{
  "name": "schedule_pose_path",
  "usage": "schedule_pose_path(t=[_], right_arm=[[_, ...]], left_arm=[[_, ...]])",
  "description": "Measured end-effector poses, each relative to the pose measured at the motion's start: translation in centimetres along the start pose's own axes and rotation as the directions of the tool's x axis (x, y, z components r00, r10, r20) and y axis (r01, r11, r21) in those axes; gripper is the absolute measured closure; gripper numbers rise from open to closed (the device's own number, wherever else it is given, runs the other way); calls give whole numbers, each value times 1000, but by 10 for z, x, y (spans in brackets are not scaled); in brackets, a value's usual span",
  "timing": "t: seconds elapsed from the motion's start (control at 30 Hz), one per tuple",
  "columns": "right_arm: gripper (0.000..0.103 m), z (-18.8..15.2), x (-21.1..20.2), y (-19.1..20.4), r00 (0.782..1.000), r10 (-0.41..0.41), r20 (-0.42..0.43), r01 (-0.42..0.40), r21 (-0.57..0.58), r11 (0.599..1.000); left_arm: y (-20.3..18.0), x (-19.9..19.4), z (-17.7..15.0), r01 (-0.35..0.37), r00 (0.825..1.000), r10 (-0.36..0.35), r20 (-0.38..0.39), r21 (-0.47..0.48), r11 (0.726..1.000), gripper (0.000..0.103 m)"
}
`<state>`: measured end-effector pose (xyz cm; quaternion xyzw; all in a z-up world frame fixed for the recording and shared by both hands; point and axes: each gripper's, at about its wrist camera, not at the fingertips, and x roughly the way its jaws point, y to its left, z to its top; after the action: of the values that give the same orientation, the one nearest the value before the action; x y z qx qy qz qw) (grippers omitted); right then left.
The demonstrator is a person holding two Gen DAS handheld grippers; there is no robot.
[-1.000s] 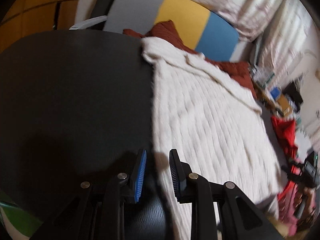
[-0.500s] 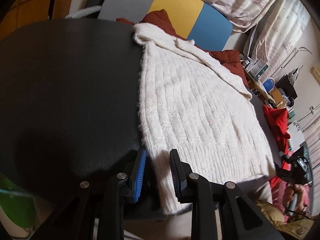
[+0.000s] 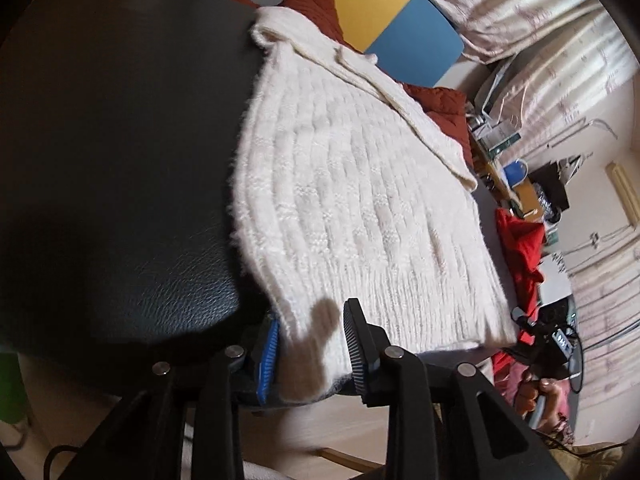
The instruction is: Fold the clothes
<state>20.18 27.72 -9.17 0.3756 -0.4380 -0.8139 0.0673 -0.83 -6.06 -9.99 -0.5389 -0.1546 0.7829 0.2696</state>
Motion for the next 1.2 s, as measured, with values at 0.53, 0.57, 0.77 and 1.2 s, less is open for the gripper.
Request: schedule_pose_path(t=[0.53,0.57,0.77,1.2], right_arm=[[94,23,-36,24,993,103,59,-100,-51,994],[94,22,-38,26,992,111,53,-108,-54,993],[94,6,-49,24,990,143,6,-142,-33,989],[94,5,-45,19,987,158,39,-160,42,986]], left_arm=[[9,-74,11,202,967,-188,173,-62,977,97],[12,-77,6,213,965,-198,175,-72,974,97],[31,-95,-28,302,942,-272,196,-143,942,103],[33,-34,-17,13,999,-7,40,-135,991,77]])
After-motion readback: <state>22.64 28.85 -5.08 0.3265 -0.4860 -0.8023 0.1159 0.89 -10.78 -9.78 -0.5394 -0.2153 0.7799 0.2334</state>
